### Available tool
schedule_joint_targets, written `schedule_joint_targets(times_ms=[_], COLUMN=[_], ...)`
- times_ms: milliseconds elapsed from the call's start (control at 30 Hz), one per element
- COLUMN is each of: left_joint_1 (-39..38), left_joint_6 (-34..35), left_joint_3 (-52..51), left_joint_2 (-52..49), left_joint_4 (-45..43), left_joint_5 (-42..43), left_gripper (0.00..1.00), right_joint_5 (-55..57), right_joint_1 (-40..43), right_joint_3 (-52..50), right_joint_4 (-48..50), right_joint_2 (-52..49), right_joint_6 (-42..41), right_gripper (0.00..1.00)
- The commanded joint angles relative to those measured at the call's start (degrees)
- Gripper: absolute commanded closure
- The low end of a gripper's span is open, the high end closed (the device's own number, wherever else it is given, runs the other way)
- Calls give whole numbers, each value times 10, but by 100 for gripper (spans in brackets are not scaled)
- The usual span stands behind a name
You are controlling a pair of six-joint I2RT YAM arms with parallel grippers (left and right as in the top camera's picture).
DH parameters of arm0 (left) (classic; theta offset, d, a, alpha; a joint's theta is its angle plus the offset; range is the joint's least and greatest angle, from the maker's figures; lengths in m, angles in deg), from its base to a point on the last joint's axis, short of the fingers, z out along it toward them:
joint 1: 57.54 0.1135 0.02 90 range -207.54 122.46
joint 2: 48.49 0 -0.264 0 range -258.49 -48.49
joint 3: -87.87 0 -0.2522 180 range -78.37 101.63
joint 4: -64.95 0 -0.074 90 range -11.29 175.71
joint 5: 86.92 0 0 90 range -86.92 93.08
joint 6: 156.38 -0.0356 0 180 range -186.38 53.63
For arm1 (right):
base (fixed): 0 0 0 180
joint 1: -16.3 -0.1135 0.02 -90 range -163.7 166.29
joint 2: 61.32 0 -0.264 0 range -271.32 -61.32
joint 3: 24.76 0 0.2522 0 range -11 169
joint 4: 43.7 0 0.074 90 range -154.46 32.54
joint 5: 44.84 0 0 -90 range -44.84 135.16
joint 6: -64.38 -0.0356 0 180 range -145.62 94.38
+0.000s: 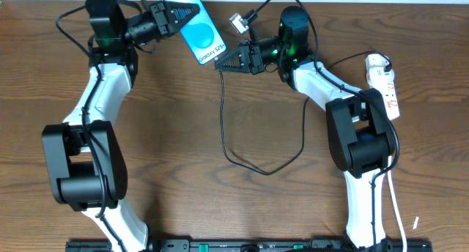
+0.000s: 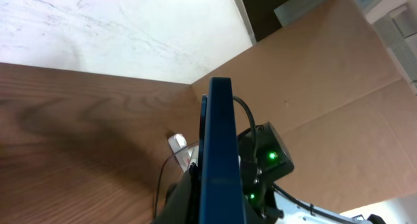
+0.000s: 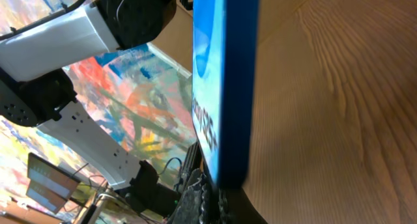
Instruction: Plug charger to phone and switch on socket
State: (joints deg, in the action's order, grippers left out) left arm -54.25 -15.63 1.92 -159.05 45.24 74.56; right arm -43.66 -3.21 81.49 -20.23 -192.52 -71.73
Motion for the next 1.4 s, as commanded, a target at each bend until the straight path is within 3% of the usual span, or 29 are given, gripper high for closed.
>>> schedule_joint_targets(times_ms=[0, 900, 1067, 1367], left_joint_1=[0, 0, 0, 0], left_joint_6=[10, 10, 10, 9], left_joint_3=[8, 8, 8, 8], left_joint_2=[21, 21, 21, 21], left_joint_4=[0, -5, -5, -5], left_joint_5=[77, 58, 59, 58], left_gripper=[93, 92, 93, 93], right_joint_5=[-7, 9, 83, 389], right_joint_1=[13, 23, 44, 78], right_joint_3=[4, 4, 4, 4], right_joint_4=[3, -26, -136, -491], right_joint_2=[10, 8, 8, 8], right_joint_6=[-6, 2, 50, 215], right_gripper=[99, 99, 99, 99])
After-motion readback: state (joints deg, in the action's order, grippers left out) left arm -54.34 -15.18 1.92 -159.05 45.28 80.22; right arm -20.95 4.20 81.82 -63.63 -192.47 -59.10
